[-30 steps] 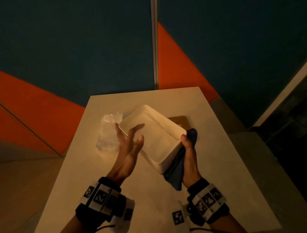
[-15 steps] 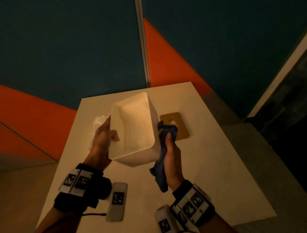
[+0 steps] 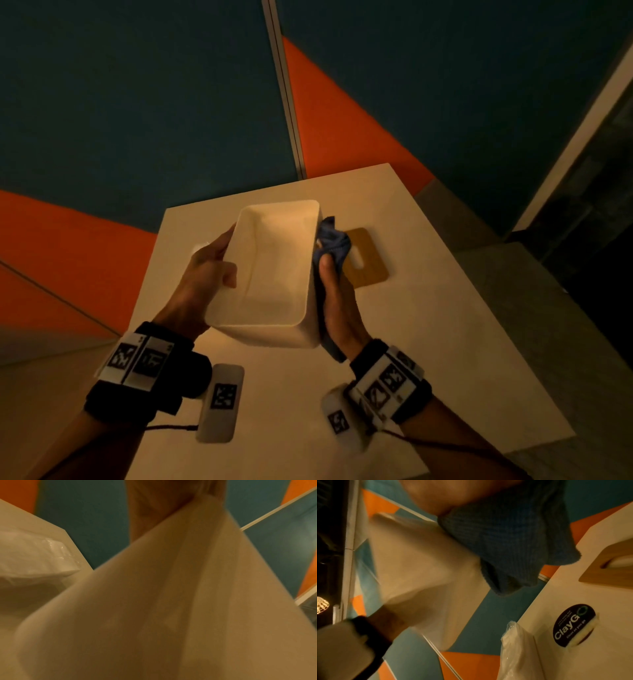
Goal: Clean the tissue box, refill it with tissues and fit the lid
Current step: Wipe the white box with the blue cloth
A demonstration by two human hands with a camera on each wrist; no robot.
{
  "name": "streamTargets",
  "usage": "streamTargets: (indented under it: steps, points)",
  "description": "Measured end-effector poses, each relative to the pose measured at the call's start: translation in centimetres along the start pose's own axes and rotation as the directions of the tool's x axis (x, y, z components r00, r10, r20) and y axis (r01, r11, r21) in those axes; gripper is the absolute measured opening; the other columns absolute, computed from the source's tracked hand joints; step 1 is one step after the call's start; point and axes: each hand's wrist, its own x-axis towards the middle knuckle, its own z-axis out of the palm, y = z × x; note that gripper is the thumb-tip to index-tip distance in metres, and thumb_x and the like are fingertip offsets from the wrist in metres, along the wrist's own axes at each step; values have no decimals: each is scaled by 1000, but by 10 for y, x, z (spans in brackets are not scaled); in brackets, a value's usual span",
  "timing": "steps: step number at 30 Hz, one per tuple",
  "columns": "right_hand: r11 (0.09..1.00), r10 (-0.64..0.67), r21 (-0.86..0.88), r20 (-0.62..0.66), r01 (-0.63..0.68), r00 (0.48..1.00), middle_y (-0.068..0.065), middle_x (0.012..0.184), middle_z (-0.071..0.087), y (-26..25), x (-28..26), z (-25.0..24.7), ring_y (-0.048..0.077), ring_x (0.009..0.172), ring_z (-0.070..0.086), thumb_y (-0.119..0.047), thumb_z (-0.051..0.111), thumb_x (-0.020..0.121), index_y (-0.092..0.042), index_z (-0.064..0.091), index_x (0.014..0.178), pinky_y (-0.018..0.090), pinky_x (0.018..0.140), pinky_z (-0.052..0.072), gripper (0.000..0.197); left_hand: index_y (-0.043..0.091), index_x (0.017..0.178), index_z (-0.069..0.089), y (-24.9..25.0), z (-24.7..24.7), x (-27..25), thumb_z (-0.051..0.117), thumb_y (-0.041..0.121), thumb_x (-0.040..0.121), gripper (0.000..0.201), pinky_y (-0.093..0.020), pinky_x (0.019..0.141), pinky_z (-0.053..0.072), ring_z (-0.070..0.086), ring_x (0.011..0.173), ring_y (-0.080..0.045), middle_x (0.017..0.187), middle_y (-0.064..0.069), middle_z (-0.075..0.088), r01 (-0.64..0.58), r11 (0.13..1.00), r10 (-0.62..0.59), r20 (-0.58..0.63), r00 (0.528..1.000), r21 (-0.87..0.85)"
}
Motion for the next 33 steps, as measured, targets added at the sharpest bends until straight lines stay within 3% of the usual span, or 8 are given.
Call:
streamTargets:
  steps: [5, 10, 14, 19, 22, 24, 28, 33]
  points:
    - [973, 207, 113, -41, -201, 978, 8, 121, 62, -25, 18, -5, 24, 105, 61, -78, 46, 74, -25, 47, 133, 33, 79, 51, 79, 43, 123, 49, -7, -7, 8, 39, -11, 74, 74, -43, 82, 47, 50, 104, -28, 120, 1, 54, 20, 997, -25, 78, 997, 75]
    - [921, 356, 171, -12, -349, 934, 14, 111, 67, -28, 18, -18, 27, 96, 63, -49, 63, 82, -14, 59, 122, 36, 78, 51, 53, 45, 116, 53, -12, -11, 15, 49, 7, 59, 69, -41, 78, 47, 49, 105, -31, 115, 3, 55, 41, 996, -57, 220, 974, 75]
    - [877, 443, 252, -97, -409, 891, 12, 110, 66, -19, 17, -19, 30, 99, 60, -50, 64, 79, -16, 58, 120, 42, 87, 50, 54, 35, 133, 47, -16, -12, 26, 53, 16, 84, 53, -42, 89, 47, 49, 118, -30, 132, 3, 52, 105, 994, -95, 275, 957, -20]
    - [874, 412, 403, -325, -269, 851, 8, 111, 65, -10, 25, -24, 28, 101, 60, -54, 67, 75, -22, 55, 114, 49, 97, 48, 52, 42, 134, 40, -40, -14, 8, 47, 54, 81, 55, -47, 112, 26, 34, 135, -15, 150, 5, 34, -235, 965, 250, -149, 957, 114]
    - [907, 344, 388, -452, -166, 823, 4, 114, 67, -8, 31, -19, 26, 102, 64, -63, 72, 53, -23, 58, 121, 52, 97, 49, 80, 44, 128, 43, -60, 2, -26, 51, 65, 74, 58, -39, 107, 26, 17, 136, -5, 153, 6, 21, -396, 762, 481, -37, 876, 513]
    - [912, 326, 386, -474, -141, 818, 6, 114, 67, -5, 34, -17, 27, 102, 64, -60, 72, 57, -20, 57, 122, 52, 97, 49, 78, 36, 118, 56, -74, 15, -33, 59, 59, 74, 50, -33, 106, 26, 14, 134, -3, 155, 1, 17, -408, 678, 506, 14, 862, 611]
    - [916, 343, 356, -462, -183, 818, 6, 115, 64, 8, 33, -7, 26, 103, 62, -52, 72, 71, -18, 51, 125, 48, 97, 48, 67, 12, 86, 66, -87, 27, -20, 68, 12, 80, 6, 2, 86, 41, 44, 120, -10, 141, 7, 36, -402, 784, 508, -117, 853, 474]
    - [929, 341, 316, -531, -192, 775, 3, 112, 61, 17, 37, -11, 23, 102, 59, -46, 73, 74, -17, 49, 126, 39, 93, 46, 64, 11, 116, 48, -93, 23, -3, 70, 6, 78, 44, -39, 77, 60, 63, 103, -23, 118, 6, 51, -396, 834, 492, -195, 848, 384]
